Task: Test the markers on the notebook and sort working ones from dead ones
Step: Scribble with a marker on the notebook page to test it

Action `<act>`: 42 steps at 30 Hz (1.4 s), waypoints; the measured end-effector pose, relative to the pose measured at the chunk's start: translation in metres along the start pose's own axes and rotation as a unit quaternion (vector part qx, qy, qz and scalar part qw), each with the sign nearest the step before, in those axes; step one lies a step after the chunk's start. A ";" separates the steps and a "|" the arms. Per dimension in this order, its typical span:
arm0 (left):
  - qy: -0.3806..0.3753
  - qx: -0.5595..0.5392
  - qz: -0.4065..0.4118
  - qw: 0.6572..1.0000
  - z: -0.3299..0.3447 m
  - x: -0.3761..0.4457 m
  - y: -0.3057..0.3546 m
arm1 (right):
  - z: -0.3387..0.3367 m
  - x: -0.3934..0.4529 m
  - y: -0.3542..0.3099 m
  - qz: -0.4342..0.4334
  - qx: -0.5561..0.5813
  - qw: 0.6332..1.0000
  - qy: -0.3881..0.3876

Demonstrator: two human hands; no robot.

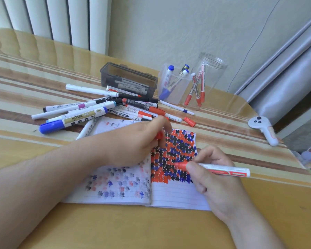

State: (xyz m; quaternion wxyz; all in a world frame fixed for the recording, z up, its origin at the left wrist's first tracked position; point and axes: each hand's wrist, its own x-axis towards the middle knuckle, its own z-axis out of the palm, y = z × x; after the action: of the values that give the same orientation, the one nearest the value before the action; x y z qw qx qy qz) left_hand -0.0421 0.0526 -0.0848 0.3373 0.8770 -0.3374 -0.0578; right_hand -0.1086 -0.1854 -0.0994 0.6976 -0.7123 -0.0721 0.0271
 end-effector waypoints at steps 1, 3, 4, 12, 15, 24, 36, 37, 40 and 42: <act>0.017 -0.016 -0.004 1.000 -0.002 0.000 -0.002 | -0.004 0.001 -0.001 0.000 0.050 0.999 -0.005; 0.036 -0.025 -0.007 0.999 -0.006 0.001 -0.004 | -0.007 0.002 -0.004 0.009 0.121 0.993 -0.004; 0.037 -0.023 -0.009 0.999 -0.007 0.002 -0.004 | -0.009 0.002 -0.004 0.019 0.140 0.990 -0.002; 0.052 0.013 0.002 0.999 -0.004 0.002 0.002 | -0.010 0.004 -0.006 0.060 0.182 0.982 -0.002; 0.057 0.008 0.006 0.998 -0.004 0.002 0.001 | -0.011 0.005 -0.004 0.061 0.179 0.982 -0.002; 0.058 0.036 0.023 0.997 -0.004 0.002 -0.004 | -0.003 0.005 -0.006 0.068 0.138 0.988 0.026; 0.006 -0.161 0.040 0.986 0.001 -0.008 0.012 | -0.004 -0.007 -0.018 -0.323 -0.460 0.826 0.044; 0.001 -0.162 0.049 0.986 0.001 -0.009 0.016 | 0.000 -0.005 -0.018 -0.372 -0.478 0.795 0.038; 0.013 -0.145 0.071 0.987 0.002 -0.012 0.016 | 0.008 0.003 -0.020 -0.409 -0.458 0.789 0.016; 0.021 -0.141 0.072 0.987 0.003 -0.011 0.015 | 0.007 0.007 -0.023 -0.335 -0.413 0.847 0.009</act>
State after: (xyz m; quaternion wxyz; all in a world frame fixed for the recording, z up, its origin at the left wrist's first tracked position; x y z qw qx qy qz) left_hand -0.0597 0.0497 -0.0796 0.4676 0.7951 -0.3812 -0.0618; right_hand -0.1041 -0.1769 -0.0766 0.3065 -0.8673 -0.3047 -0.2471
